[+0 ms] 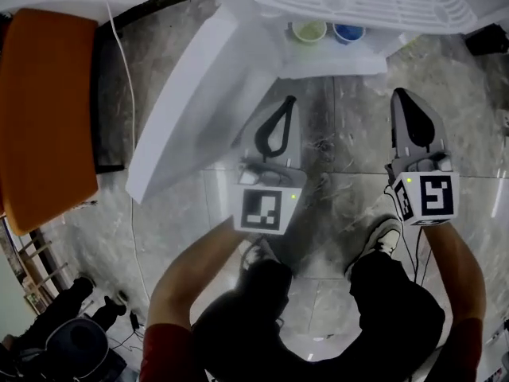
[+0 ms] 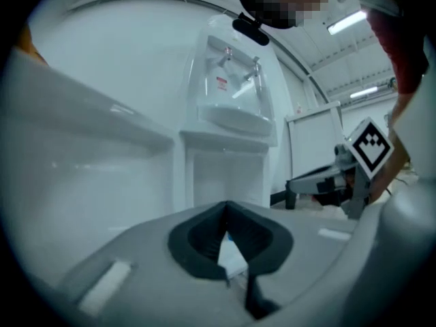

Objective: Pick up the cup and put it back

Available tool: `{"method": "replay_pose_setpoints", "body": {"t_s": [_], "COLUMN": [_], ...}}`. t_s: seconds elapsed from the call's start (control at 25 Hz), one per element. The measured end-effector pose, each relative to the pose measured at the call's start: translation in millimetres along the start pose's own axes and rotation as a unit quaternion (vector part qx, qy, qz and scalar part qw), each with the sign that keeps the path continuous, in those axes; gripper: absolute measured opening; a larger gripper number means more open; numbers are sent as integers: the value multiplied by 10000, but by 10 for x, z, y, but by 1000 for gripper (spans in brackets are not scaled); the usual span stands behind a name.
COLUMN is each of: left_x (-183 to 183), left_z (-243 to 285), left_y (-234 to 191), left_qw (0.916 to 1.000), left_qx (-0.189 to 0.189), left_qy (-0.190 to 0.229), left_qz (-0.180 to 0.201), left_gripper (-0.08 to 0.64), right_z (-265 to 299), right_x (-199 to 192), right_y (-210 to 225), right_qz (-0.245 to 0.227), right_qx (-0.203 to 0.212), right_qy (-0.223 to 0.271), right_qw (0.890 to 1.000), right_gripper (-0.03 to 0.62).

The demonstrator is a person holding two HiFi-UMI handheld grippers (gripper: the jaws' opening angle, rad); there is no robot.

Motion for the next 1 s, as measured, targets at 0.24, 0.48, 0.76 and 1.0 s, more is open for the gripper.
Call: {"method": "replay_pose_setpoints", "body": {"t_s": [0.24,0.48,0.76,1.0], "left_x": [-641,-976,-1169,-1259], "left_z": [43,42,-30,38], "left_y": [-3,-105,-148,-74], "left_qw": [9966,9989,9998,9999], "left_qx": [-587,-321,170,-5], "left_qy": [66,229,107,40], "left_qz": [569,264,39,160], "left_gripper": [0,0,0,0], "right_z": [239,340,411,420], "right_x": [-595,-951,-1164,-1301], "right_y": [-239,-266,-136,-159], "right_qz": [-131,119,579,791], "right_qx": [372,460,-58,21], "right_qy": [-138,-221,-195,-296], "right_qw": [9991,9986,9981,9964], "right_gripper": [-2,-2,-2,-2]}}
Point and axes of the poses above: the fingertips, and each gripper's own axes: z forward along the fingers, y to its right, x out of its top, the point moved 10 cm from there along -z, backward along the fingers, and after that the axes turned 14 degrees about y, right-handed, at the moved point
